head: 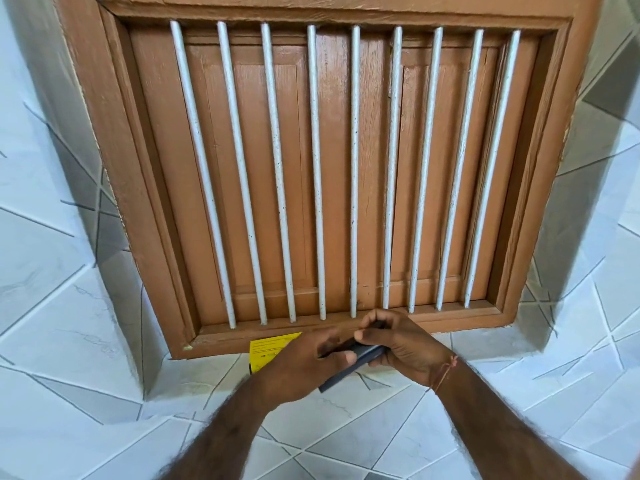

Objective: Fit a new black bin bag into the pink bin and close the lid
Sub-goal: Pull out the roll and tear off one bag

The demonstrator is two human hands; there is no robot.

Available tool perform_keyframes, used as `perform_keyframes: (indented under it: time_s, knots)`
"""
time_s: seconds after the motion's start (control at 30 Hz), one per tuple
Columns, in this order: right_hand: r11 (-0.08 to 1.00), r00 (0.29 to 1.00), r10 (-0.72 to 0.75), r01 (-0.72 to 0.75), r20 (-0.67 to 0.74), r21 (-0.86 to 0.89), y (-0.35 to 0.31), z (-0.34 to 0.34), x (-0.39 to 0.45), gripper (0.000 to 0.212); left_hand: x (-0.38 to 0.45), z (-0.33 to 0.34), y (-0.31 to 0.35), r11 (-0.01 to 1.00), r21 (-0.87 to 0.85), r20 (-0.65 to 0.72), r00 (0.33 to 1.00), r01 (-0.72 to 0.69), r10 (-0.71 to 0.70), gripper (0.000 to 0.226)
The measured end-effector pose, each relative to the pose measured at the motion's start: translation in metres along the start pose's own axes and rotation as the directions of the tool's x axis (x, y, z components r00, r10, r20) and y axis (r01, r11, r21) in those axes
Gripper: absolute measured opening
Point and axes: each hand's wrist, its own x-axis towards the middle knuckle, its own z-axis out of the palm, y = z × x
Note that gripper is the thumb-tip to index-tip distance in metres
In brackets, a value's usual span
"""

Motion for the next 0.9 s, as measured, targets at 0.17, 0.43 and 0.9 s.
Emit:
perform_keyframes:
  time_s: [0.17,0.43,0.9]
  knots:
    - [0.997,1.000,0.001,0.000,-0.017,0.077,-0.001,0.016,-0.002,0.029,-0.009,0.010,-0.013,0.969,-0.244,-0.167,0.984,0.024,-0.066,0.025]
    - [0.981,0.999,-0.019,0.025,-0.033,0.193,0.033,0.064,-0.009,0.031,0.004,0.034,-0.005,0.797,-0.602,-0.503,0.756,0.040,-0.418,0.017]
    - [0.935,0.996,0.064,-0.039,-0.059,0.352,0.034,0.059,-0.012,0.030,-0.010,0.029,-0.005,0.766,-0.641,-0.457,0.782,0.041,-0.424,0.019]
